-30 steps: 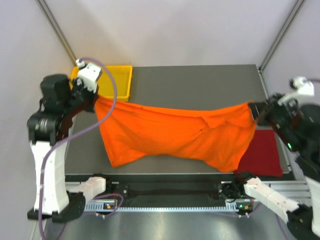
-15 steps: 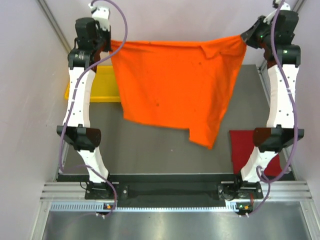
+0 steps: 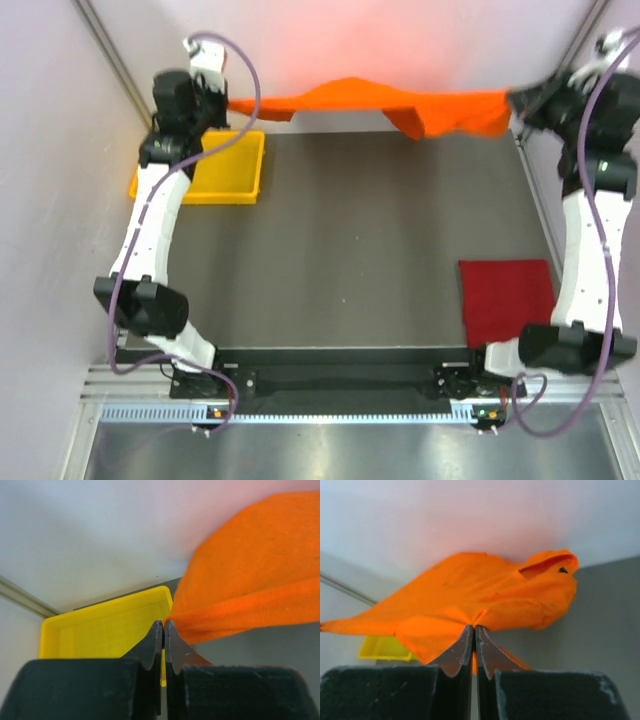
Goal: Fold and stack the t-shirts
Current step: Flatten the tshirt out, then fold the tshirt
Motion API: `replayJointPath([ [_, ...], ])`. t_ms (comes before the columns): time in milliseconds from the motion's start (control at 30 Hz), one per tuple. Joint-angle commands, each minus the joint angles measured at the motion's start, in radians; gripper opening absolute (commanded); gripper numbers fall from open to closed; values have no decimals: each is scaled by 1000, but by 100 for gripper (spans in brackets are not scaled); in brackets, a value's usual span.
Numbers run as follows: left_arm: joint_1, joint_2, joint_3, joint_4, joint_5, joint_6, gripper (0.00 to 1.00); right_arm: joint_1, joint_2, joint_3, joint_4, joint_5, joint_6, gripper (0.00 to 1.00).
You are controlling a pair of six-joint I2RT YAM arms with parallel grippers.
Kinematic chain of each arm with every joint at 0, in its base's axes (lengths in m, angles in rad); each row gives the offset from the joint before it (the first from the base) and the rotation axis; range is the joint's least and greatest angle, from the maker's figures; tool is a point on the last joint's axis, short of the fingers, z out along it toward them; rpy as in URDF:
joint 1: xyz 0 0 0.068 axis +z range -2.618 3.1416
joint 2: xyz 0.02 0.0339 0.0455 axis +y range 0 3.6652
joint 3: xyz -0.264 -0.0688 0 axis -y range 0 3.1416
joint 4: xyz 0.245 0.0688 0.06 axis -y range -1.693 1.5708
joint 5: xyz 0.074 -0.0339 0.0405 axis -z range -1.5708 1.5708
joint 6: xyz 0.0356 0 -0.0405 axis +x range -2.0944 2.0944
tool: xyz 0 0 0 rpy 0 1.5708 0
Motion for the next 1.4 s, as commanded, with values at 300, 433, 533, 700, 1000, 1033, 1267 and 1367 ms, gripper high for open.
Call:
replayJointPath([
  [300,13,-388,-812,-34,292,215,0,-17,-591,-1128,-12,-18,-56,0],
  [433,13,-485,-1008,-158,325,324,0,-16,-729,-1299,-99,-61,-63,0],
  [533,13,-548,-1096,-255,304,384,0,-16,-786,-1384,-142,-75,-54,0],
  [700,14,-554,-1115,-429,255,397,0,-16,-819,-1385,-173,-73,-40,0],
  [1000,14,-375,-1052,-130,114,222,0,-8,-474,-1261,89,-83,-134,0],
  [1033,14,-349,-1044,-116,118,217,0,-7,-419,-1240,97,-82,-160,0],
  [1267,14,-258,-1008,7,97,171,0,-1,-178,-1090,143,-92,-197,0],
  [1367,14,-218,-983,19,101,164,0,3,-73,-1028,101,-93,-218,0],
])
